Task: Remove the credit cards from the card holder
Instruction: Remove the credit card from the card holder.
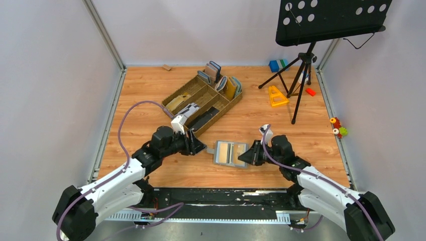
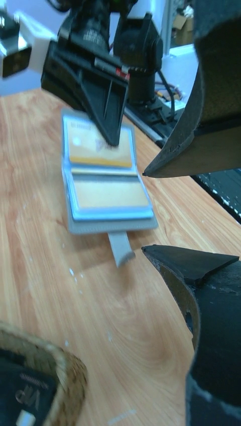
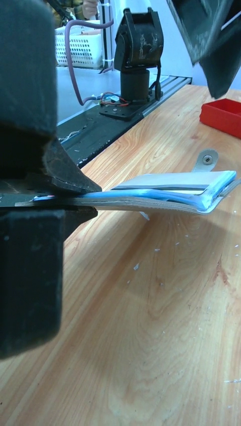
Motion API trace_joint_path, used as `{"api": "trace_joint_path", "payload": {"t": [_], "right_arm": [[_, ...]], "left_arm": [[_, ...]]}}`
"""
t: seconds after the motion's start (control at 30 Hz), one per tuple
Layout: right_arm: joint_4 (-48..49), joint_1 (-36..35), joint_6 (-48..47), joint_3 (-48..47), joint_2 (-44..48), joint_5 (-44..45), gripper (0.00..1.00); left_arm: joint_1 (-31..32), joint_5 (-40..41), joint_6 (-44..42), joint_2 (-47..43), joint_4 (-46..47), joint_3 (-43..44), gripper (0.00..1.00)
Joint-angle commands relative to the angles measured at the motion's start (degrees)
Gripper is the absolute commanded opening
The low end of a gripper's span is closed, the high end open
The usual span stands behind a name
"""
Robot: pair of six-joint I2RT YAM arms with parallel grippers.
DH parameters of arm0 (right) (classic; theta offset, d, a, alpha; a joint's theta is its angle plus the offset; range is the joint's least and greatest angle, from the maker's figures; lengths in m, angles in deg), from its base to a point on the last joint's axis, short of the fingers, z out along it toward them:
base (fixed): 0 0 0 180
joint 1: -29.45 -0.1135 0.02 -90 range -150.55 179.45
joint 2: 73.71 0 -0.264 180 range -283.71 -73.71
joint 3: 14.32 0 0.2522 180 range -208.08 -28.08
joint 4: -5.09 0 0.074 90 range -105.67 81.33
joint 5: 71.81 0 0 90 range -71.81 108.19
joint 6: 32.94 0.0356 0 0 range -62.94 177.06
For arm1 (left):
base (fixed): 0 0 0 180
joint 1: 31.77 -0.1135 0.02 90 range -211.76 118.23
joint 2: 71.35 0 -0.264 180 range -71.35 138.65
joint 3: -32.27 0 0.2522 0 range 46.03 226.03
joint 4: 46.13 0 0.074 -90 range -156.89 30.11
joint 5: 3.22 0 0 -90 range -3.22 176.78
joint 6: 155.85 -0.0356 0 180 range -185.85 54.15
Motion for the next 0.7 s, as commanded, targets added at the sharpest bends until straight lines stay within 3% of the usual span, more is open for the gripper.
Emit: {"api": "trace_joint_path", "payload": {"t": [0.0, 0.3, 0.57, 0.67], "right_arm": [[6.04, 0.09, -1.36, -2.67, -2.03, -2.7, 0.0], [14.3, 0.06, 0.23, -1.66, -3.39, -10.21, 0.0], [10.3, 0.1, -0.28, -0.17, 2.26, -12.15, 0.0], [10.86, 0.1, 0.6, 0.81, 4.96, -12.96, 0.0]], "left_arm": [[0.76, -7.45, 1.38, 2.15, 14.25, -2.15, 0.55], [4.92, -13.24, 2.11, 13.5, 20.85, 1.14, 0.5], [4.93, -16.72, 3.9, 17.54, 24.91, 1.18, 0.48], [4.91, -16.8, 1.97, 18.99, 21.08, 2.55, 0.46]]}}
